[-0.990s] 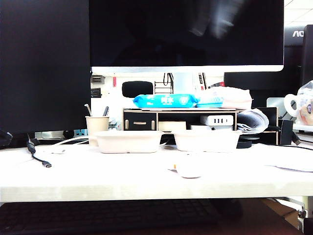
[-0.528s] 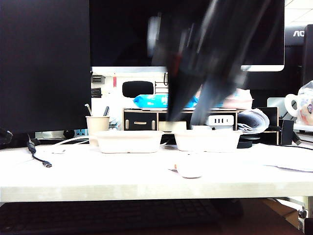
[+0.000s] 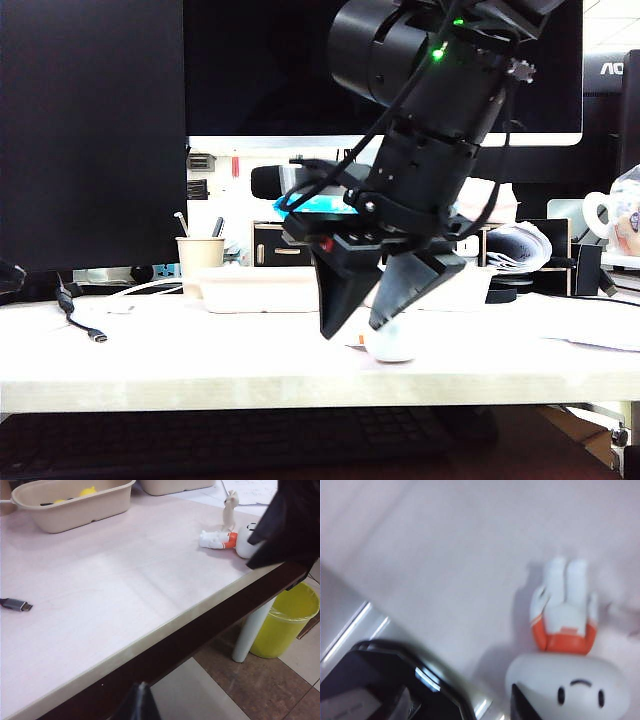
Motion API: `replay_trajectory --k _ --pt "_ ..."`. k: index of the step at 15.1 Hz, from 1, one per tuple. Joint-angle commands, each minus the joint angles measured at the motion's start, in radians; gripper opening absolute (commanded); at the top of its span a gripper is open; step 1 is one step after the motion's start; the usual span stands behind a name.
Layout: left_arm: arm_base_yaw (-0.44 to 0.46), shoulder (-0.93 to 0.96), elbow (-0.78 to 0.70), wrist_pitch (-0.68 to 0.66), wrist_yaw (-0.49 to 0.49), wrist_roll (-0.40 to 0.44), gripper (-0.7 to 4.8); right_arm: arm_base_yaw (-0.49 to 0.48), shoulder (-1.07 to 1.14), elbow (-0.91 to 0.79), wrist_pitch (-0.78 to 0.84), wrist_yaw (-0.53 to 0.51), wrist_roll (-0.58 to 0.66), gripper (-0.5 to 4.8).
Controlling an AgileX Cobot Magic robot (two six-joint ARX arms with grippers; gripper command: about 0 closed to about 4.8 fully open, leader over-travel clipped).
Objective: Put the dolls with similar colors into the same paper box, while dolls with different colors go into separate paper boxes.
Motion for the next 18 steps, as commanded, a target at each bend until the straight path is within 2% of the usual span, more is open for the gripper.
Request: replay_trajectory --k 1,3,7,18 --pt "0.000 -0.001 0.001 0.006 0.000 0.004 -0.05 -0.014 -0.003 0.002 0.067 0.006 -0.006 2.66" --pt "0.000 -0.001 0.001 0.006 0.000 0.004 -0.05 -0.036 0.000 0.003 0.108 0.009 -0.009 2.66" --pt "0.000 -0.001 0.001 0.006 0.000 0.004 -0.05 -0.105 0.031 0.002 0.072 0.003 -0.023 2.66" --pt "0.000 0.000 0.001 0.006 0.000 0.004 -0.05 -0.109 0.074 0.002 0.082 -0.021 -0.023 2.60"
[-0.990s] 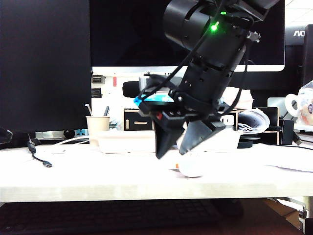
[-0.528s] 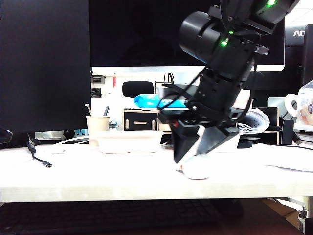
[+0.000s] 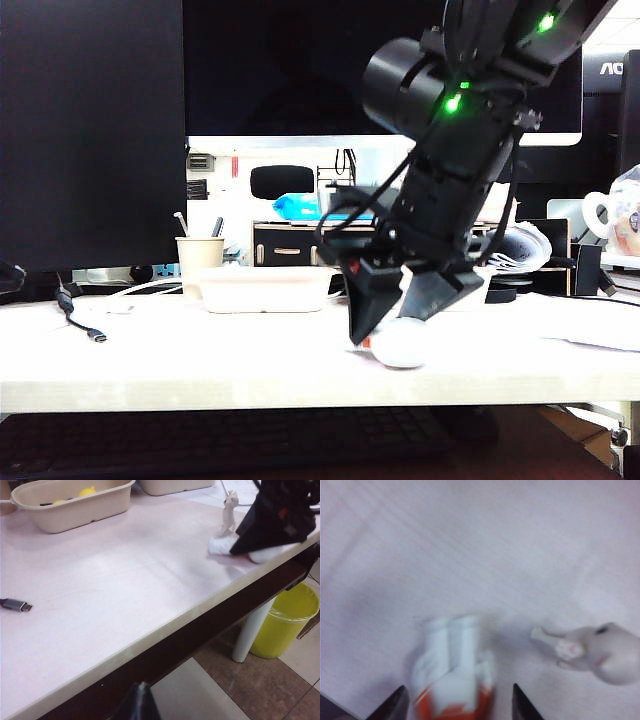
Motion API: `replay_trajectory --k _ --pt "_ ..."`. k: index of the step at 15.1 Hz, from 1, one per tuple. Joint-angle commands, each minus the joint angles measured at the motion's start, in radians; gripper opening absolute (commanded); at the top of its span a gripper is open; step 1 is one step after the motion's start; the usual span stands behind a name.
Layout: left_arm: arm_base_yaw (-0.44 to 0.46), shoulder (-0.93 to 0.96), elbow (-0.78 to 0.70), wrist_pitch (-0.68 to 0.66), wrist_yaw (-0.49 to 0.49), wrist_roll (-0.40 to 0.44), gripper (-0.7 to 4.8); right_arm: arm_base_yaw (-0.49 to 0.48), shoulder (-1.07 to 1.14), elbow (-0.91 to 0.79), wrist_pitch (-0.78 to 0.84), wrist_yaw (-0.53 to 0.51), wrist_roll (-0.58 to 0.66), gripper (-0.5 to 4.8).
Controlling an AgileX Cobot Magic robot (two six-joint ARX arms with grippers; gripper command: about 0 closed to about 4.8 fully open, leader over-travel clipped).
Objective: Put the dolls with similar colors into the same paper box, while dolls with different colors go into separate paper boxes.
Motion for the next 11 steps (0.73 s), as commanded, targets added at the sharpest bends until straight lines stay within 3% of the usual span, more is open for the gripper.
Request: replay_trajectory --k 1,3,5,7,9,11 --pt "0.000 0.000 0.001 0.006 0.000 0.004 -0.05 0.002 0.002 0.000 -0.003 -0.005 -0.002 2.49" --pt "0.000 0.000 0.001 0.006 0.000 0.004 -0.05 0.002 0.002 0.000 0.001 -0.005 -0.002 1.98" --pt "0.000 0.000 0.001 0.006 0.000 0.004 -0.05 0.002 0.004 0.000 0.008 -0.001 -0.003 1.97" --pt "0.000 0.000 0.001 0.006 0.000 0.004 -0.05 0.002 0.006 0.000 0.011 -0.001 -0.003 1.38" --pt "0.000 0.000 0.001 0.006 0.000 0.004 -0.05 0.002 0.013 0.000 0.012 -0.002 -0.003 1.38" --pt "0.000 0.000 0.001 0.006 0.000 0.004 -0.05 0.002 0.021 0.000 0.010 -0.002 -0.003 1.04"
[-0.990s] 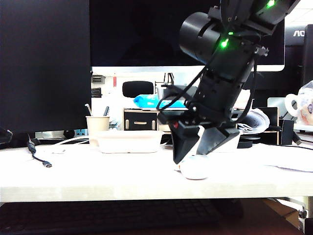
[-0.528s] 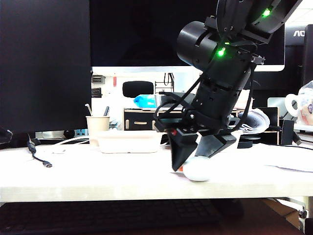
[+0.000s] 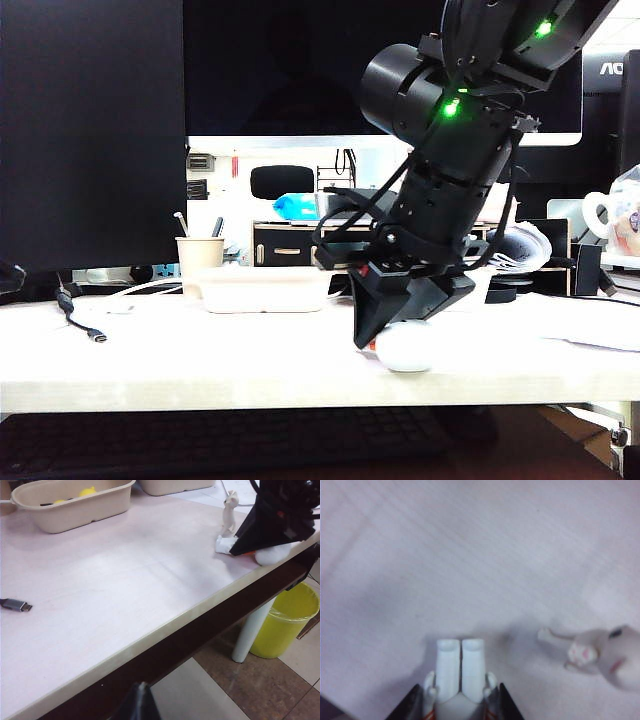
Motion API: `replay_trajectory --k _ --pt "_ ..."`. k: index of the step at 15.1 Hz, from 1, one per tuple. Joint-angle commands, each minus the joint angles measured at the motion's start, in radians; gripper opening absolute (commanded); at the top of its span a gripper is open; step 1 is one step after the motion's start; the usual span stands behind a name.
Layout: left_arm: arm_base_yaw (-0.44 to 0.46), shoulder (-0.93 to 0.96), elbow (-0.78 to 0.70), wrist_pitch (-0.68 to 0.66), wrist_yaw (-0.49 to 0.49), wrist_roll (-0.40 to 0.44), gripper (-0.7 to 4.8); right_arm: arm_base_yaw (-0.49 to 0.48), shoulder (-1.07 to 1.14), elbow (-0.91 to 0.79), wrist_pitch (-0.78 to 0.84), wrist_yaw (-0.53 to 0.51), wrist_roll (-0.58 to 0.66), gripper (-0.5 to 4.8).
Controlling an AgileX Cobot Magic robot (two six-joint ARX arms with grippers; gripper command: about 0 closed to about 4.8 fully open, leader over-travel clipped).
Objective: Put the dolls with similar colors into the same paper box, while dolls with different colors go into separate paper boxes.
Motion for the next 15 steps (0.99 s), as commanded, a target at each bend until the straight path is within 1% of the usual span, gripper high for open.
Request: replay_trajectory --k 1,3,5,12,15 --pt "0.000 0.000 0.001 0.006 0.000 0.004 -0.05 0.001 0.011 0.000 0.003 0.000 0.001 1.04" --pt "0.000 0.000 0.001 0.006 0.000 0.004 -0.05 0.001 0.011 0.001 0.022 0.000 0.011 1.04" --pt "0.000 -0.001 0.001 0.006 0.000 0.004 -0.05 0.001 0.011 0.027 0.026 -0.004 0.057 1.04" --pt "0.001 -0.071 0.001 0.006 0.000 0.004 -0.05 -0.001 0.011 0.179 0.023 -0.003 0.058 1.04" --pt "0.000 -0.109 0.001 0.006 0.000 0.004 -0.05 -0.056 0.011 0.252 0.068 -0.003 0.057 1.05"
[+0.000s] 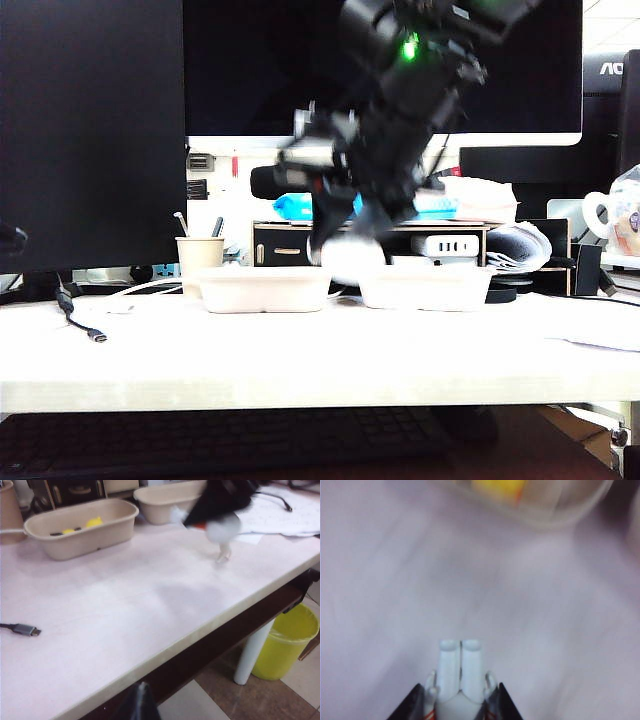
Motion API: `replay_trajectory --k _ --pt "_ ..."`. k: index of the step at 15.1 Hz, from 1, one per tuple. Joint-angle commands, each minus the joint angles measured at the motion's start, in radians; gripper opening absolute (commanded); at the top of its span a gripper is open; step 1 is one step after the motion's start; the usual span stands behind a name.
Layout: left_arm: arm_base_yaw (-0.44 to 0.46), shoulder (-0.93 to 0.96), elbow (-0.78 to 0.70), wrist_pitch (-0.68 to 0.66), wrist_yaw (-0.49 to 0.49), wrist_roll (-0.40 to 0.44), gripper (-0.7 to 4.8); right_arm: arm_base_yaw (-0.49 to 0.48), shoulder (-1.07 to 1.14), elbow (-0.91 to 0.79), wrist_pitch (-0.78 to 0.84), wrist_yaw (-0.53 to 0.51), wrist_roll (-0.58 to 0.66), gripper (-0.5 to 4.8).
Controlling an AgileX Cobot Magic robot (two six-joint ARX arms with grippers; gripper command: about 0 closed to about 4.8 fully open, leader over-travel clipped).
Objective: Put the dolls with similar colors into the same paper box, while dolls with different colors go into separate paper boxes.
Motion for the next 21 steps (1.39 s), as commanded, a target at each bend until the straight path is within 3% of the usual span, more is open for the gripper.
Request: replay_trajectory --k 1,7,9,14,15,16,18,21 --pt "0.000 -0.043 0.001 0.006 0.000 0.004 -0.05 -0.078 -0.004 0.061 0.074 0.002 0.001 1.05" --pt "0.001 -0.173 0.001 0.006 0.000 0.004 -0.05 -0.296 0.082 0.188 0.200 -0.006 0.002 1.07" --pt "0.002 -0.208 0.001 0.015 0.000 0.004 -0.05 -0.339 0.203 0.304 0.192 -0.077 0.004 1.09" --pt "0.002 -0.208 0.001 0.006 0.000 0.004 -0.05 -0.343 0.383 0.462 0.203 -0.095 0.004 1.28" --pt "0.002 -0.208 0.001 0.006 0.000 0.004 -0.05 -0.344 0.397 0.470 0.209 -0.095 0.005 1.90" --pt "0.002 -0.208 0.001 0.006 0.000 0.004 -0.05 -0.344 0.401 0.470 0.211 -0.095 0.005 2.12" --pt "0.002 -0.208 0.001 0.006 0.000 0.004 -0.05 -0.344 0.397 0.470 0.210 -0.096 0.005 2.13" --pt "0.002 -0.100 0.001 0.014 0.000 0.004 -0.05 -0.344 0.320 0.470 0.062 -0.114 0.031 2.10"
